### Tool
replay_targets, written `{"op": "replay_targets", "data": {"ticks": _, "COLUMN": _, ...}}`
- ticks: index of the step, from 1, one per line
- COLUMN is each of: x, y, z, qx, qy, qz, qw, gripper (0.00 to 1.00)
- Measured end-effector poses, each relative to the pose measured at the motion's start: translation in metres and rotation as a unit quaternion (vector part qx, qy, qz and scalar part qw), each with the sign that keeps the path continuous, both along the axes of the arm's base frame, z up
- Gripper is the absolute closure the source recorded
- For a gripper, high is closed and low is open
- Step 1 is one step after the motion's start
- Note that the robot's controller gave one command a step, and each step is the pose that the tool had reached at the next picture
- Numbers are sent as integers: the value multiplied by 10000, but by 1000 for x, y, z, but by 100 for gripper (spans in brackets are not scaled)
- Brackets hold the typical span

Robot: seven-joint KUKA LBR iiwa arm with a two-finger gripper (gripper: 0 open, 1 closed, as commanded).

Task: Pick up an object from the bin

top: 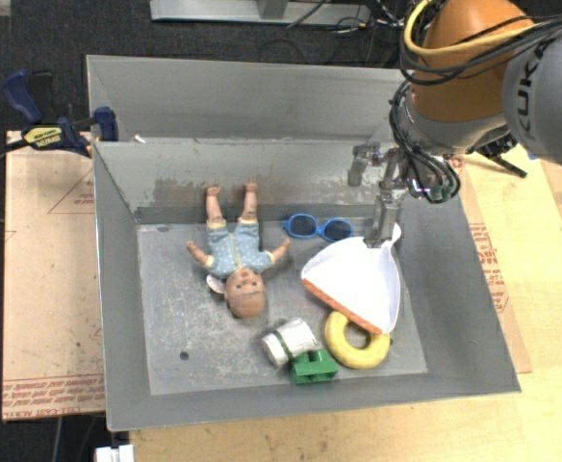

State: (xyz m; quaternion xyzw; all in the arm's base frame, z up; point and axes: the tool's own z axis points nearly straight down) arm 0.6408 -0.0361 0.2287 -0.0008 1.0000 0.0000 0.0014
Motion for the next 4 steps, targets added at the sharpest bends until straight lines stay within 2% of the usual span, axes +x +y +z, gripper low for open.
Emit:
{"op": "replay_targets", "data": {"ticks": 1, "x": 0, "y": 0, "z": 0, "qx": 0, "qy": 0, "qz": 0, "qw": 10000, "gripper": 0}}
{"op": "replay_targets", "data": {"ticks": 2, "x": -9, "y": 2, "z": -21, "qx": -6, "qy": -43, "qz": 256, "qw": 9997, "gripper": 0}}
{"op": "replay_targets", "data": {"ticks": 3, "x": -4, "y": -22, "z": -79, "qx": -1, "qy": -38, "qz": 1320, "qw": 9912, "gripper": 0}}
{"op": "replay_targets", "data": {"ticks": 4, "x": -7, "y": -30, "z": -114, "qx": -10, "qy": 9, "qz": 1999, "qw": 9798, "gripper": 0}}
